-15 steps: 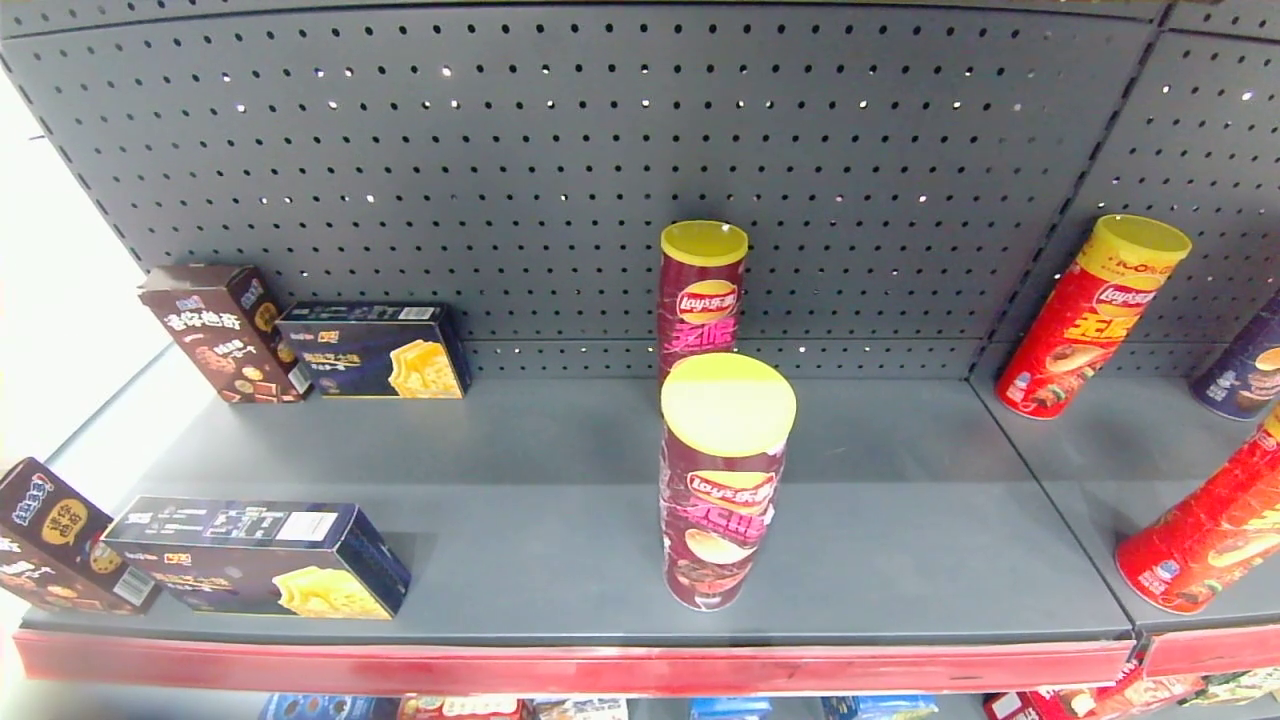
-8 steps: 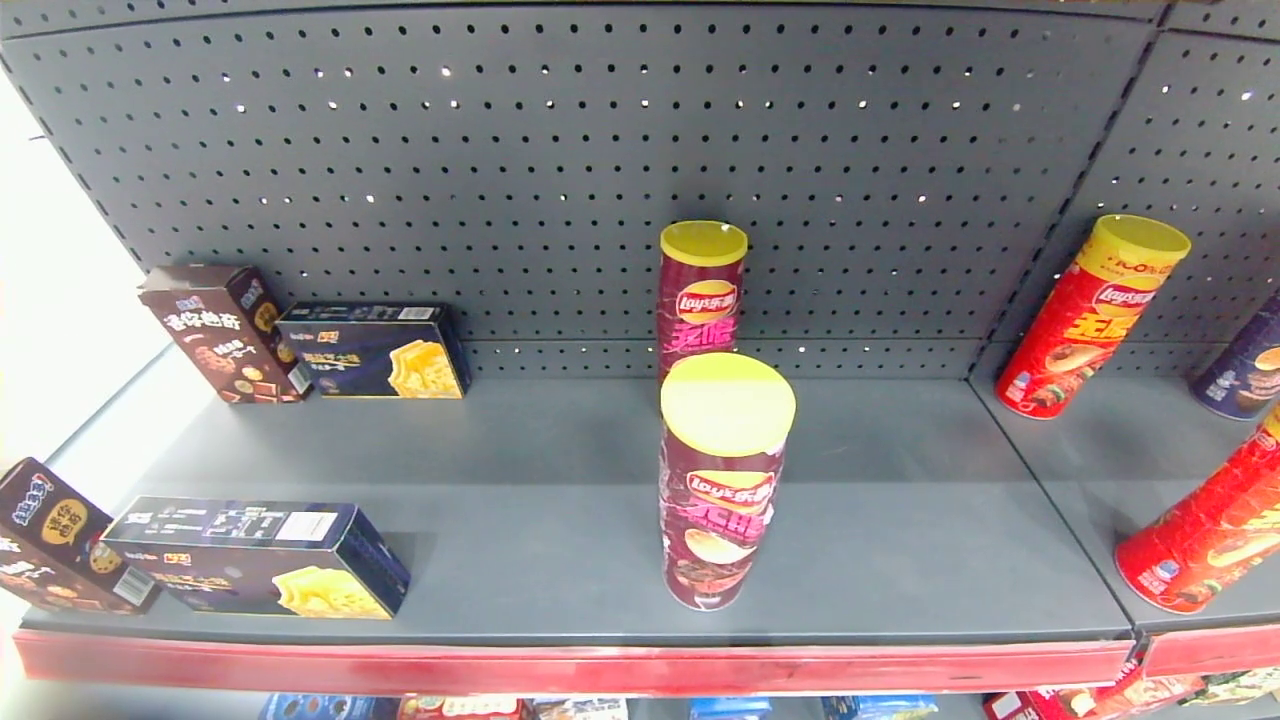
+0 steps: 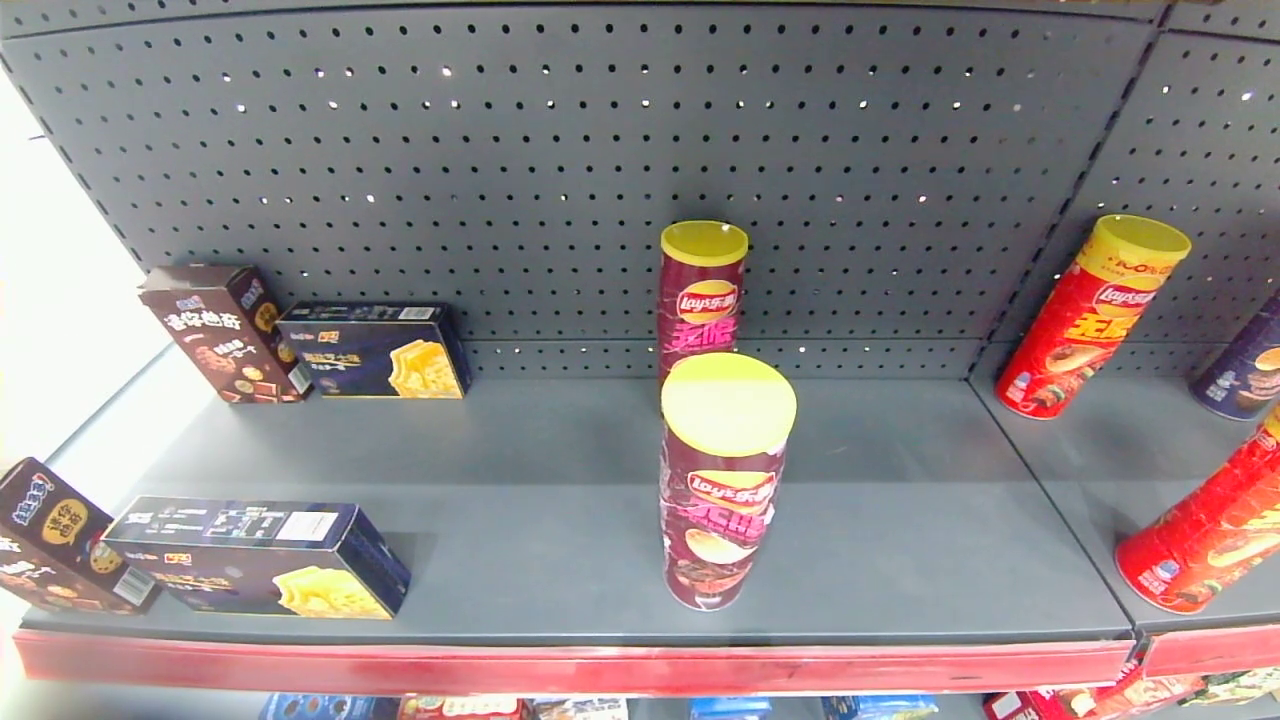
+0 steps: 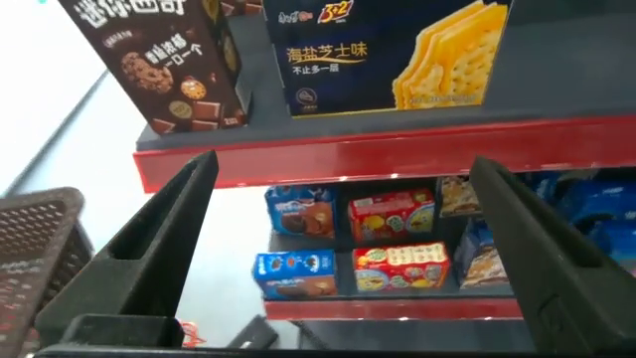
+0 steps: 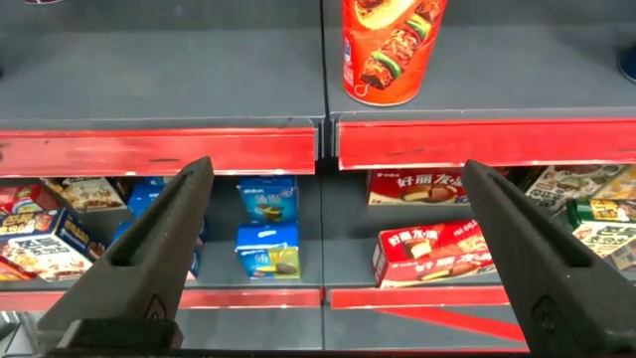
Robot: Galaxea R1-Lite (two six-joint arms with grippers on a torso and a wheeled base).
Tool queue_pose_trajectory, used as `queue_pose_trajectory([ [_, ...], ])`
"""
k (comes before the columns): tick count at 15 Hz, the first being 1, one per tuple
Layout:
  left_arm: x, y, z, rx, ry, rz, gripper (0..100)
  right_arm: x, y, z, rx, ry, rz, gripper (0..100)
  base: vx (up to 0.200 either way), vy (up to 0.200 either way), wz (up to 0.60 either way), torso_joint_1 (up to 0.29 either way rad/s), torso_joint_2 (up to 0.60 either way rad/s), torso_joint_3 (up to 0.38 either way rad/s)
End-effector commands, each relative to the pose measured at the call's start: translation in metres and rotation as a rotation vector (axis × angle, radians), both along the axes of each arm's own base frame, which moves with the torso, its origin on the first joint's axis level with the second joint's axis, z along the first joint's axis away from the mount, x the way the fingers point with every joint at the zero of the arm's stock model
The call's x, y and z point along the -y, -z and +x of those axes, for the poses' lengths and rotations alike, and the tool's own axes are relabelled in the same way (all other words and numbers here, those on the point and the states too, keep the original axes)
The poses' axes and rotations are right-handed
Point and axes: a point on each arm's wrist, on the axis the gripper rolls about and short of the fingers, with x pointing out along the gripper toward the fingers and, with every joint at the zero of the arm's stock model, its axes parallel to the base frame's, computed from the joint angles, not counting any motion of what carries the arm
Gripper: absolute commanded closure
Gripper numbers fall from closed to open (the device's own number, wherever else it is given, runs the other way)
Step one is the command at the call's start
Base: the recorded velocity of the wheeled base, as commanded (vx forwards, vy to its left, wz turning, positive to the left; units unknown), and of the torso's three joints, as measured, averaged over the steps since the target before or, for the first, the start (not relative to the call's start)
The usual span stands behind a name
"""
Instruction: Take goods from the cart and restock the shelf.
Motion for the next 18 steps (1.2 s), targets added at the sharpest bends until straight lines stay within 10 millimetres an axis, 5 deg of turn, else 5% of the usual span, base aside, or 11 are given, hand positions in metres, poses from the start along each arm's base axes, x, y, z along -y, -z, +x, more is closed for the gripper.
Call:
queue_pose_trajectory([
  [1,-0.0003,-0.0004,-0.0002,-0.002,-0.018,0.030,0,0.0000,0.0001,-0.0003,0.004,0.000,0.000,0,0.000,0.000,0.00,0.000,0.00,0.000],
  [4,-0.0016,-0.0008,-0.0005,-0.005,-0.074,0.063,0,0.0000,0.0001,-0.0003,0.004,0.000,0.000,0,0.000,0.000,0.00,0.000,0.00,0.000],
  [8,0.0071,-0.0002,-0.0021,-0.030,0.317,-0.021,0,-0.0001,0.0001,-0.0003,0.004,-0.006,0.000,0,0.000,0.000,0.00,0.000,0.00,0.000],
  [14,0.0004,0.0052,0.0009,-0.027,0.012,-0.057,0,-0.0001,0.0001,-0.0003,0.004,-0.005,0.000,0,0.000,0.000,0.00,0.000,0.00,0.000],
  [18,0.0036,0.0062,0.0013,-0.031,0.158,-0.041,0,-0.0001,0.0001,-0.0003,0.004,-0.005,0.000,0,0.000,0.000,0.00,0.000,0.00,0.000],
])
